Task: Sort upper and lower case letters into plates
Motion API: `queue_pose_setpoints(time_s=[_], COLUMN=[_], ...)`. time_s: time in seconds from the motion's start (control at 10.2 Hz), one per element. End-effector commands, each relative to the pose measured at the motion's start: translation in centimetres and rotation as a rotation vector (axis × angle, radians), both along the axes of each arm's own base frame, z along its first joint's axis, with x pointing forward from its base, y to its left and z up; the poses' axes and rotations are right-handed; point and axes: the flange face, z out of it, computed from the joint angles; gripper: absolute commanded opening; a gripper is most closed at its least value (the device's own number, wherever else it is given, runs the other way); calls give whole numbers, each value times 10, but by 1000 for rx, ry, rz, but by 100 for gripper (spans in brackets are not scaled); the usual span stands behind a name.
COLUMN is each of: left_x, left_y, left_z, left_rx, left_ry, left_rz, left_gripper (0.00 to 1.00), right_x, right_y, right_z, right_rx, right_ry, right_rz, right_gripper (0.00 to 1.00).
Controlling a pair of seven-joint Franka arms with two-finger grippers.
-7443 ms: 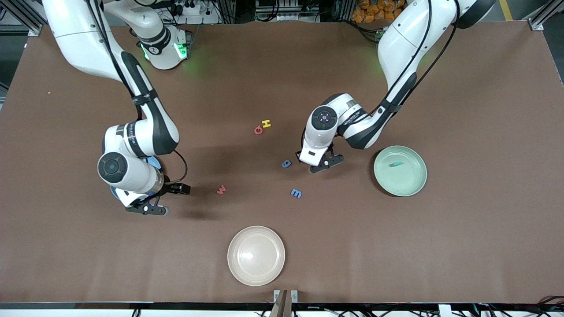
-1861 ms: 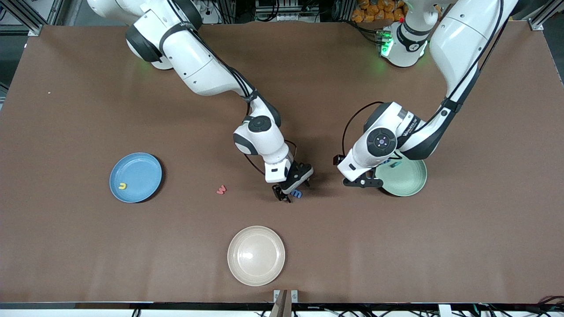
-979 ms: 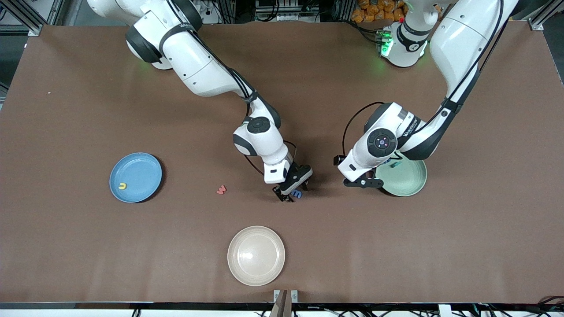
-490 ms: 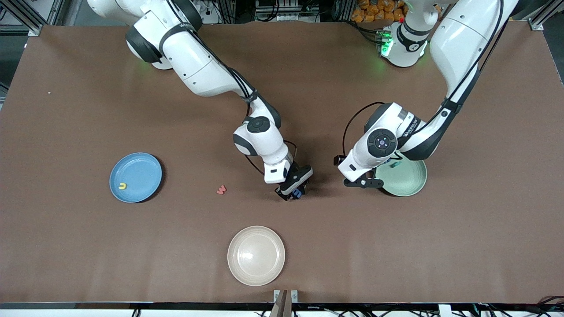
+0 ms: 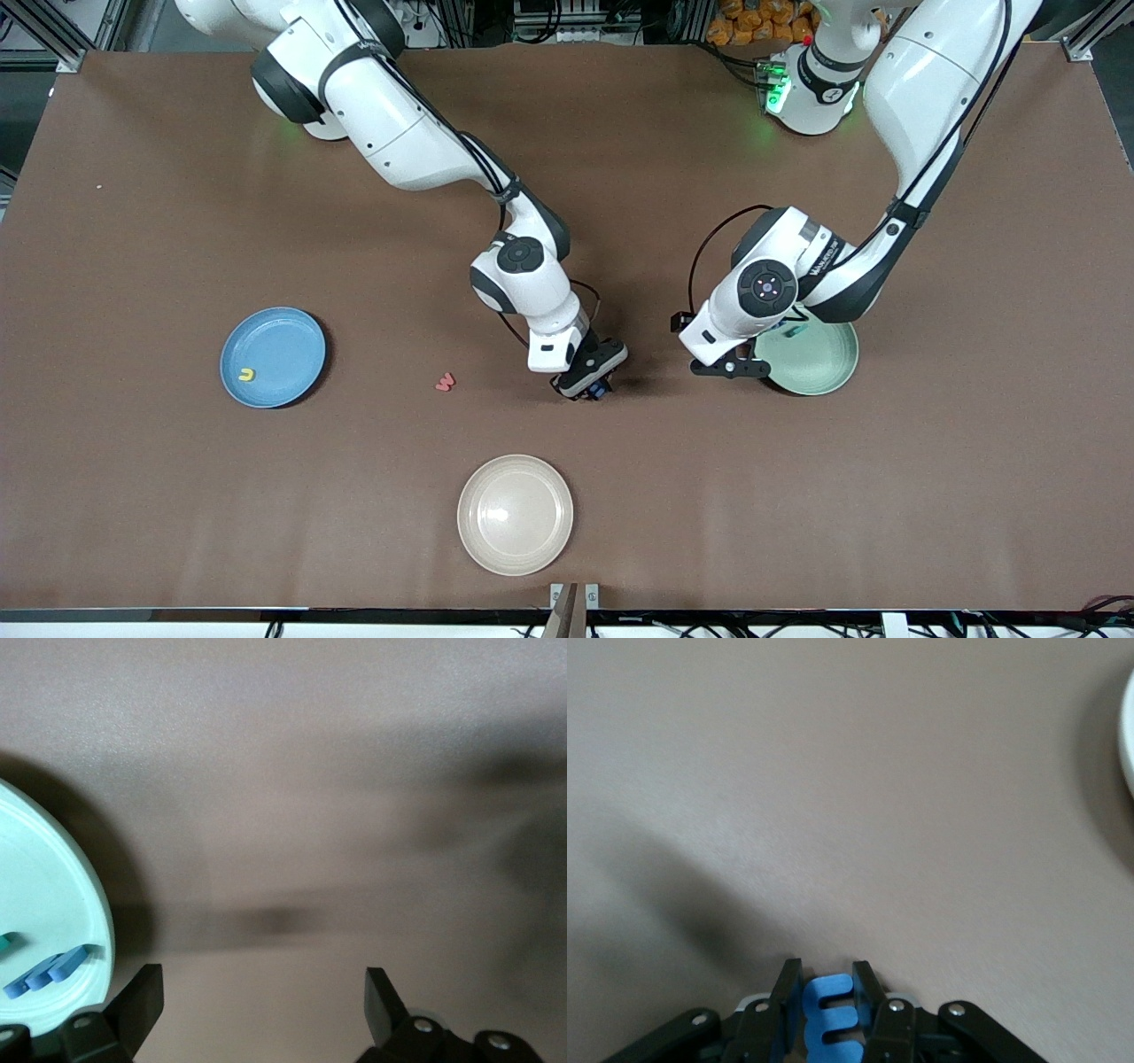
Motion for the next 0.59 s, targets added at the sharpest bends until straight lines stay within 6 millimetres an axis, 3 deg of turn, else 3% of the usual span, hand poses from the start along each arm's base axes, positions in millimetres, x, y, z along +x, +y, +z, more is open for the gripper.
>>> queue_pose_setpoints(time_s=[0.0,0.29,0.49], left_x=[-1,-1,0], left_y=[-1,0,0], left_z=[-4,-5,-2], left_rx=[-7,-6,-6], left_ry=[16,16,10], left_rz=[-4,-4,-2], left_gripper=[100,100,100], right_x=[4,20,36], right_y=[-4,-27,-62], right_z=[28,65,86], right_rx=[15,-41,-100], right_ry=[60,126,222], right_rz=[-55,-107,-211], right_gripper=[0,0,0])
